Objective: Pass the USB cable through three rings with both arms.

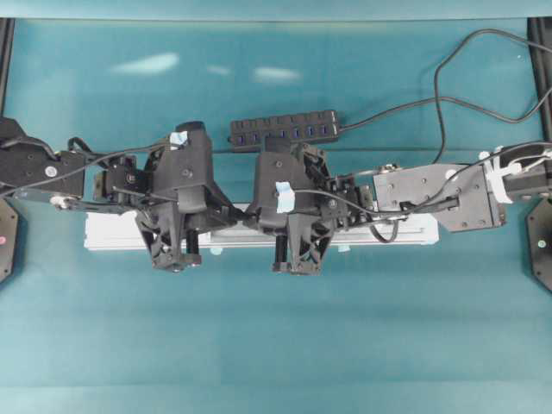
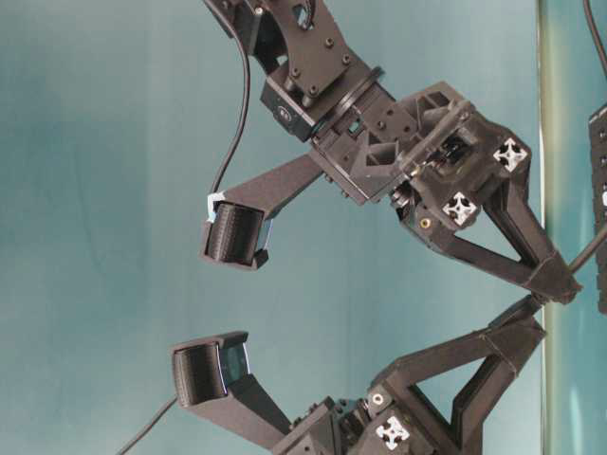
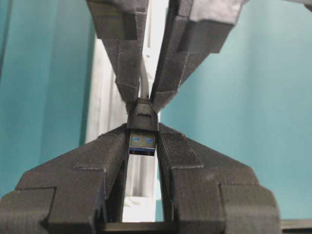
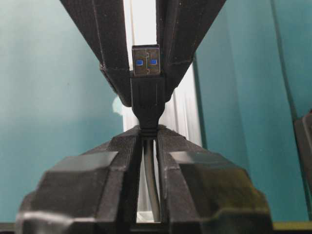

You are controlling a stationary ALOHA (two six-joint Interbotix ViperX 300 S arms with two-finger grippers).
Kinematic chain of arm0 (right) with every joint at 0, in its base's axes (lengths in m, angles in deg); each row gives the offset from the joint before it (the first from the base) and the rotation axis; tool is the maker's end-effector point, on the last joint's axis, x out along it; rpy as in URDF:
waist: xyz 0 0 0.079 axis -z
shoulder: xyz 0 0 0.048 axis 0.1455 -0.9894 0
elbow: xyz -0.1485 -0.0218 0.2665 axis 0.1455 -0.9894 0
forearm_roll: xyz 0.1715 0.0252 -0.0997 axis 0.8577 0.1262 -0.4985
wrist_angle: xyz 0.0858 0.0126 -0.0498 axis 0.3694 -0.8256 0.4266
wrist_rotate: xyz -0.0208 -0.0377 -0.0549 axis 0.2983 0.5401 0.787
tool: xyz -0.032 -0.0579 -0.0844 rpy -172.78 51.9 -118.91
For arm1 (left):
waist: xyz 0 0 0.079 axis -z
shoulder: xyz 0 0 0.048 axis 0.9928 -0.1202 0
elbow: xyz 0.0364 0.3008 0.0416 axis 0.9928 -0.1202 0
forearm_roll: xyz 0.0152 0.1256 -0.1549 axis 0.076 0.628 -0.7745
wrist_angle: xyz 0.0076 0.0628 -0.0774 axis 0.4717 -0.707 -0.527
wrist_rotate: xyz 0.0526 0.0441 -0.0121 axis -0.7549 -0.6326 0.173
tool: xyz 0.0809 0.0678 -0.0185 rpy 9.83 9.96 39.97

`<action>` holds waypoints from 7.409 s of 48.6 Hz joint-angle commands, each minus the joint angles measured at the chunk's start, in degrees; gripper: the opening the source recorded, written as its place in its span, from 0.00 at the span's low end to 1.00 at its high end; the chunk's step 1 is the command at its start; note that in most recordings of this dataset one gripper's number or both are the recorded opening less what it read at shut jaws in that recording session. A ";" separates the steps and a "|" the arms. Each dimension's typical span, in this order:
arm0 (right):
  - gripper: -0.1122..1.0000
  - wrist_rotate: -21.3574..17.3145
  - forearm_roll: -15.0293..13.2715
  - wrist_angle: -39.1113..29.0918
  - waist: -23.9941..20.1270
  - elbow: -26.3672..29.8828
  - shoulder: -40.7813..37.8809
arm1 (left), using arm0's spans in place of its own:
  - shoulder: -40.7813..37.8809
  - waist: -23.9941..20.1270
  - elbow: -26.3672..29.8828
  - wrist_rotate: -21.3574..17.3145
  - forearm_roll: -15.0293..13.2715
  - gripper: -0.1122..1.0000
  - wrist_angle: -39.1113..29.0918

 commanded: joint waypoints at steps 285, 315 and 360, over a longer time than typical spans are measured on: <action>0.04 1.14 0.35 -8.00 -2.02 16.61 -14.59 | 1.76 1.76 -12.22 4.31 0.09 0.29 6.59; 0.45 1.23 0.35 -10.28 -2.46 15.56 -13.36 | 2.11 2.02 -12.92 4.57 0.18 0.29 6.15; 0.93 1.23 0.09 -12.74 -0.09 4.92 -2.29 | 7.56 2.11 -15.29 4.75 0.09 0.30 -1.41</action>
